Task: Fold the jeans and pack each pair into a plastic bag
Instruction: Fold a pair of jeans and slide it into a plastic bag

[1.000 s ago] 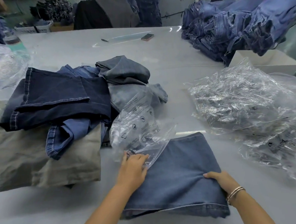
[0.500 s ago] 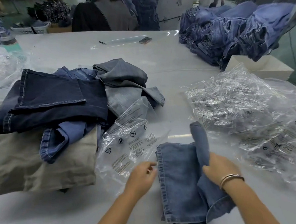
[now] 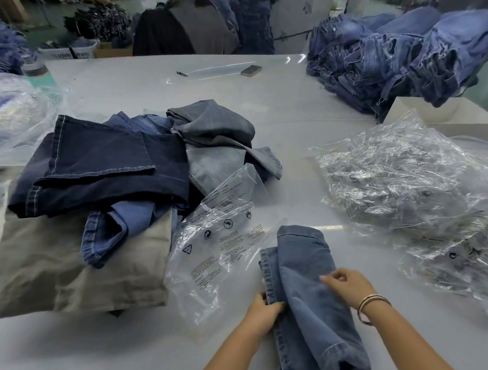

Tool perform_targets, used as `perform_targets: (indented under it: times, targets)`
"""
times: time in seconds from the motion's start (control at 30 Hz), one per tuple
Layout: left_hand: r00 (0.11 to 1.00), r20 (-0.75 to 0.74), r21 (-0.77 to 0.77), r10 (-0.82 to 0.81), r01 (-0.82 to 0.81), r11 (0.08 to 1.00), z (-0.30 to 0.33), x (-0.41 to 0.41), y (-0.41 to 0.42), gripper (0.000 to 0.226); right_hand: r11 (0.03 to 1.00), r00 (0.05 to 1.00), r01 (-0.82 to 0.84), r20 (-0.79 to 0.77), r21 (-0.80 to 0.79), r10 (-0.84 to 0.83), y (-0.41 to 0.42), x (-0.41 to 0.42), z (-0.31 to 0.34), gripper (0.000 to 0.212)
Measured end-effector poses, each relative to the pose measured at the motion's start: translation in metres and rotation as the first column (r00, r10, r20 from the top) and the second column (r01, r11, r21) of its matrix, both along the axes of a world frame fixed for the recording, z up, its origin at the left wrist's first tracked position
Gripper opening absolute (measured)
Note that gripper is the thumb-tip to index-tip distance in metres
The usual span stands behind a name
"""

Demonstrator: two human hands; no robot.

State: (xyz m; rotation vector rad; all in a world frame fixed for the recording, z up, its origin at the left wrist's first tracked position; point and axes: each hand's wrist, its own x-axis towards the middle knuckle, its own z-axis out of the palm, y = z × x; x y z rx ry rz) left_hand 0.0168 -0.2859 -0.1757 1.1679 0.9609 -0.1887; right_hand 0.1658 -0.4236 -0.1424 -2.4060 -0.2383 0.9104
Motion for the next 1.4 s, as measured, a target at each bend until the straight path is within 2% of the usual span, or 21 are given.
perform_targets:
  times: [0.07,0.13,0.23,0.33,0.4,0.47,0.57,0.63,0.67,0.73,0.77,0.87,1.0,1.07,1.17,1.23,1.3,1.37,1.4]
  targets:
    - [1.000,0.004,-0.047,0.014,-0.014,0.999,0.002,0.001,-0.003,0.036,0.999,0.997,0.050,-0.058,-0.015,-0.051,-0.012,-0.001,-0.014,0.075]
    - [0.999,0.039,-0.124,0.036,-0.031,0.992,0.005,0.002,-0.006,0.031,0.986,0.972,0.140,-0.204,0.087,-0.120,-0.015,-0.012,-0.018,0.094]
    - [0.989,0.124,-0.168,0.082,-0.061,0.984,0.004,0.001,-0.008,0.034,0.961,0.944,0.195,-0.304,0.197,-0.129,-0.016,-0.019,-0.023,0.091]
    - [0.975,0.180,-0.073,0.132,-0.121,0.990,0.003,0.000,-0.004,0.040,0.933,0.917,0.206,-0.391,0.295,-0.079,-0.015,-0.020,-0.019,0.064]
    - [0.945,0.246,-0.089,0.214,-0.198,0.976,0.003,-0.003,0.000,0.039,0.888,0.857,0.277,-0.513,0.368,-0.055,-0.018,-0.017,-0.009,0.047]
    - [0.892,0.296,-0.167,0.341,-0.303,0.938,0.005,-0.007,0.006,0.039,0.776,0.768,0.441,-0.636,0.451,-0.067,-0.029,-0.004,-0.005,0.051]
    - [0.786,0.319,-0.254,0.530,-0.468,0.846,0.004,-0.015,0.026,0.043,0.516,0.578,0.668,-0.811,0.536,0.094,-0.050,0.013,-0.002,0.071]
    - [0.724,0.262,-0.328,0.638,-0.555,0.764,-0.003,-0.022,0.038,0.043,0.452,0.590,0.713,-0.807,0.536,0.026,-0.056,0.016,-0.009,0.078]
    - [0.710,0.195,-0.371,0.677,-0.585,0.721,-0.008,-0.026,0.040,0.041,0.467,0.613,0.716,-0.787,0.519,-0.066,-0.056,0.013,-0.018,0.074]
    - [0.707,0.047,-0.414,0.706,-0.629,0.658,-0.015,-0.033,0.039,0.039,0.599,0.684,0.654,-0.700,0.462,-0.205,-0.044,0.000,-0.037,0.054]
    - [0.702,-0.006,-0.402,0.712,-0.653,0.641,-0.019,-0.034,0.037,0.039,0.676,0.743,0.582,-0.634,0.452,-0.215,-0.035,-0.008,-0.042,0.046]
    - [0.698,-0.074,-0.333,0.712,-0.691,0.642,-0.024,-0.035,0.029,0.041,0.703,0.702,0.624,-0.639,0.341,-0.314,-0.008,-0.025,-0.046,0.032]
    - [0.732,-0.059,-0.378,0.679,-0.646,0.664,-0.022,-0.029,0.022,0.029,0.727,0.616,0.627,-0.750,0.280,-0.242,0.025,-0.047,-0.037,0.043]
    - [0.757,-0.020,-0.406,0.654,-0.603,0.686,-0.020,-0.029,0.019,0.028,0.679,0.582,0.669,-0.781,0.302,-0.226,0.037,-0.054,-0.032,0.049]
    - [0.798,0.071,-0.455,0.598,-0.508,0.731,-0.019,-0.036,0.019,0.041,0.627,0.572,0.721,-0.764,0.295,-0.299,0.045,-0.050,-0.026,0.039]
    - [0.808,0.156,-0.491,0.568,-0.436,0.754,-0.020,-0.043,0.024,0.046,0.639,0.589,0.717,-0.734,0.280,-0.339,0.048,-0.045,-0.026,0.033]
    - [0.754,0.204,-0.525,0.624,-0.454,0.720,-0.022,-0.050,0.036,0.053,0.671,0.630,0.686,-0.692,0.283,-0.353,0.050,-0.041,-0.025,0.030]
    - [0.653,0.201,-0.541,0.730,-0.547,0.639,-0.026,-0.055,0.051,0.063,0.709,0.665,0.650,-0.655,0.273,-0.358,0.046,-0.033,-0.021,0.026]
    - [0.633,0.191,-0.537,0.750,-0.573,0.619,-0.028,-0.058,0.059,0.069,0.726,0.676,0.635,-0.647,0.266,-0.354,0.043,-0.028,-0.019,0.022]
